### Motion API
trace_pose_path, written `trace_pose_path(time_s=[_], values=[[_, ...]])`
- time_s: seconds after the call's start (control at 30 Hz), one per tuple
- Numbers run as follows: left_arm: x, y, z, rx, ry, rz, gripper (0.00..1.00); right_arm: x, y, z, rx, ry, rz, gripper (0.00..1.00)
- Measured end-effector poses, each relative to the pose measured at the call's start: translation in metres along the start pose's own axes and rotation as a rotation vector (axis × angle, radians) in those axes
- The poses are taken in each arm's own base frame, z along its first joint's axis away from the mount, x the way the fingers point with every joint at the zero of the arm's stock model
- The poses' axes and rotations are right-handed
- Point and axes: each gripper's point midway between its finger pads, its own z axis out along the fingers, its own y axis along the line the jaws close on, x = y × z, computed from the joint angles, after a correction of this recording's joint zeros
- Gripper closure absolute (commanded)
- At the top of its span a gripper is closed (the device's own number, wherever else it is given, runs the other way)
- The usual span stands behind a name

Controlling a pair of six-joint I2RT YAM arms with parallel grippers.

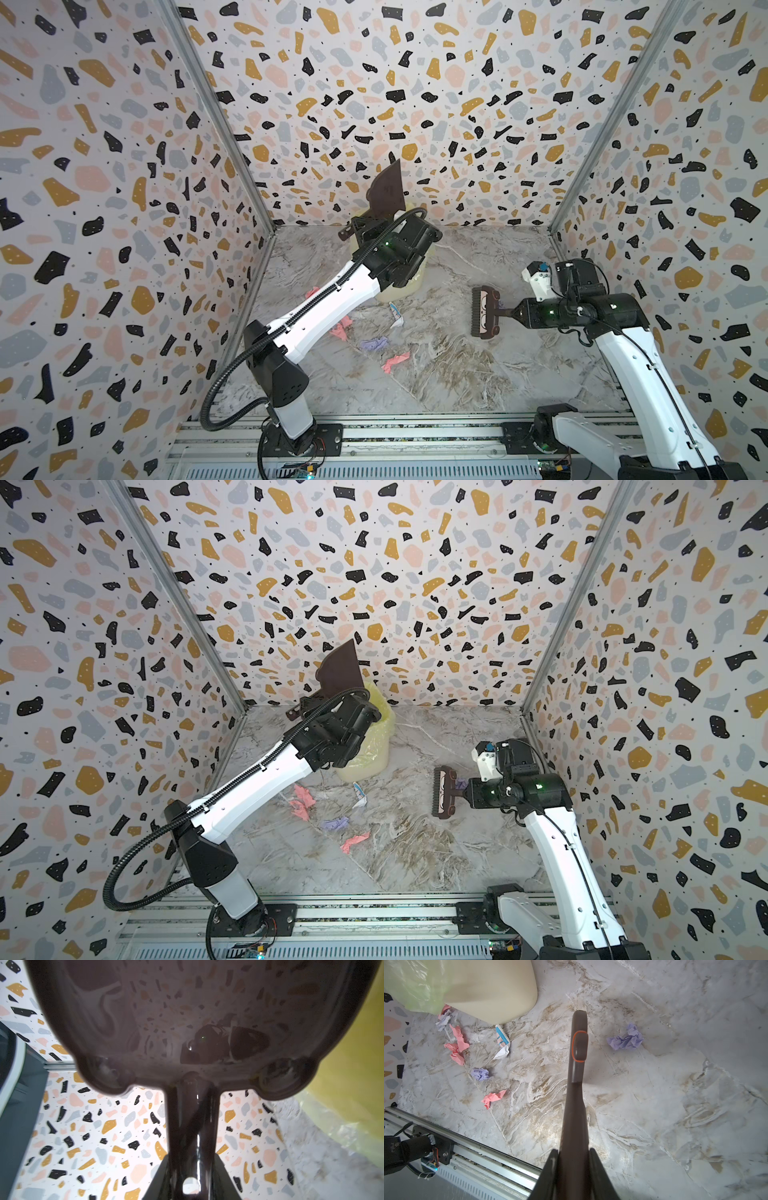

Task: Sweep away the paper scraps from the table
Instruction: 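Lower the dustpan beside the purple scrap with left gripper while right brings brush over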

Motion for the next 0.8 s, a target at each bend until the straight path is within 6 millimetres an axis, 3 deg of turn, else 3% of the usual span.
trace_pose_path(time_s=[0.17, 0.33, 0.53, 0.8], values=[[-0.022, 0.006, -0.035, 0.144, -0.159, -0.189, 1.00, -0.020, -0.001, -0.019, 0.043, -0.074, -0.022, 1.00], [-0.037, -0.015, -0.070, 0.335, -0.271, -0.281, 1.00, -0.040, -0.012, -0.036, 0.140, -0.137, -0.042, 1.00], [-0.046, -0.063, -0.109, 0.573, -0.343, -0.309, 1.00, -0.054, -0.039, -0.040, 0.304, -0.159, -0.073, 1.00], [-0.023, -0.152, -0.144, 0.879, -0.333, -0.303, 1.00, -0.050, -0.066, -0.018, 0.476, -0.111, -0.122, 1.00]])
